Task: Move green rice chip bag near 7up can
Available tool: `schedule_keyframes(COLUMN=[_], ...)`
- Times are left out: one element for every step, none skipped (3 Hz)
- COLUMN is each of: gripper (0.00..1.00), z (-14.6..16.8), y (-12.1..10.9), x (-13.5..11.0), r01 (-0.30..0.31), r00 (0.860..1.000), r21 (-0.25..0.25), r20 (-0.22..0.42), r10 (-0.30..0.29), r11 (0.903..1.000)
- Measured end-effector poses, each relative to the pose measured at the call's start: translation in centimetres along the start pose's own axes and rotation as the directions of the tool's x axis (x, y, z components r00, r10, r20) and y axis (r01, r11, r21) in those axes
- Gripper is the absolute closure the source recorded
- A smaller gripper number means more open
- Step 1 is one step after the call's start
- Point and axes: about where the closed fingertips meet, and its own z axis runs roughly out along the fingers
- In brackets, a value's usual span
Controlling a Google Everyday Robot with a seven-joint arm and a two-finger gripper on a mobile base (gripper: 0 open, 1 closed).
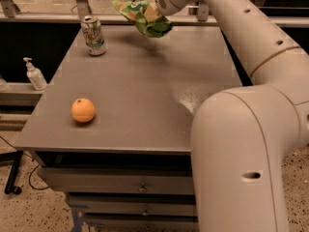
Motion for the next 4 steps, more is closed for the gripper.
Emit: schedule_keyframes(gripper=[1.00, 1.00, 0.82, 0.58], z=[2.3, 3.7, 4.6, 5.1], y=[2.1, 4.3, 5.6, 6.7], x=[-0.4, -0.9, -0.6, -0.4], r01=[-0.030, -0.046, -0.061, -0.074], r00=[1.000, 0.999, 0.998, 0.997], r21=[-0.066, -0.126, -0.160, -0.196], r20=[0.006, 0.010, -0.003, 0.001], r10=[0.031, 0.047, 0.062, 0.075], r11=[0.9973, 0.9910, 0.9853, 0.9779])
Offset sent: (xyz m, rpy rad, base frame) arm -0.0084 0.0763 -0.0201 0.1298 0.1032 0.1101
